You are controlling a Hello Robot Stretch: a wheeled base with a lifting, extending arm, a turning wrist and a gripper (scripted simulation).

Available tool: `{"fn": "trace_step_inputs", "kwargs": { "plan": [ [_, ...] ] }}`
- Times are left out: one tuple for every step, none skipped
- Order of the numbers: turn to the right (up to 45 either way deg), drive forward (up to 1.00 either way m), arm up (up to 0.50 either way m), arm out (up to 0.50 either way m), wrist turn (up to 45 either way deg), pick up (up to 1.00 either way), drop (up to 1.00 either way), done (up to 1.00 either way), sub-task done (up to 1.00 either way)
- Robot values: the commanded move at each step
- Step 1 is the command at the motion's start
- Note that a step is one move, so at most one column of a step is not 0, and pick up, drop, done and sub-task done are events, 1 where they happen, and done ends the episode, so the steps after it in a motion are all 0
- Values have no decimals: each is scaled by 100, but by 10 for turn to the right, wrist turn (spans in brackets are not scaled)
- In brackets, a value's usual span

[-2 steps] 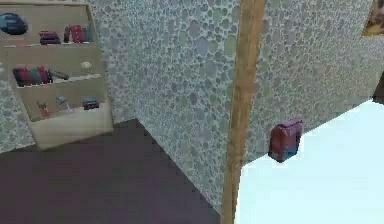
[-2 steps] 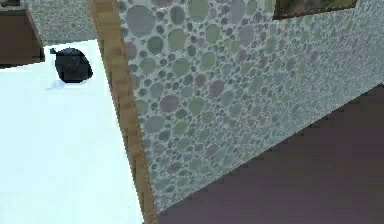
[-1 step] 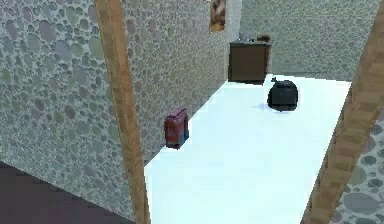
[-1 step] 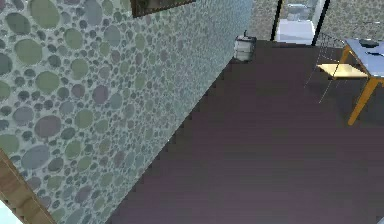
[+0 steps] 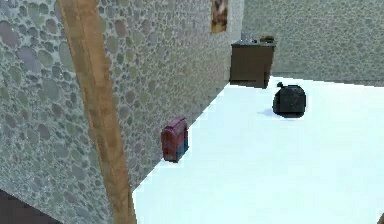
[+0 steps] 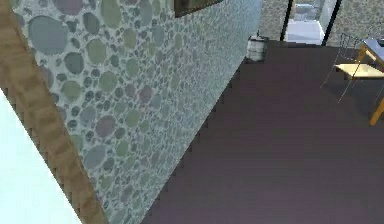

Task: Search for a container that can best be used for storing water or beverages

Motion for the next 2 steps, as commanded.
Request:
{"fn": "trace_step_inputs", "kwargs": {
  "plan": [
    [-90, 0, 0, 0, 0, 0, 0, 0, 0],
    [0, 50, 0, 0, 0, 0, 0, 0, 0]
  ]
}}
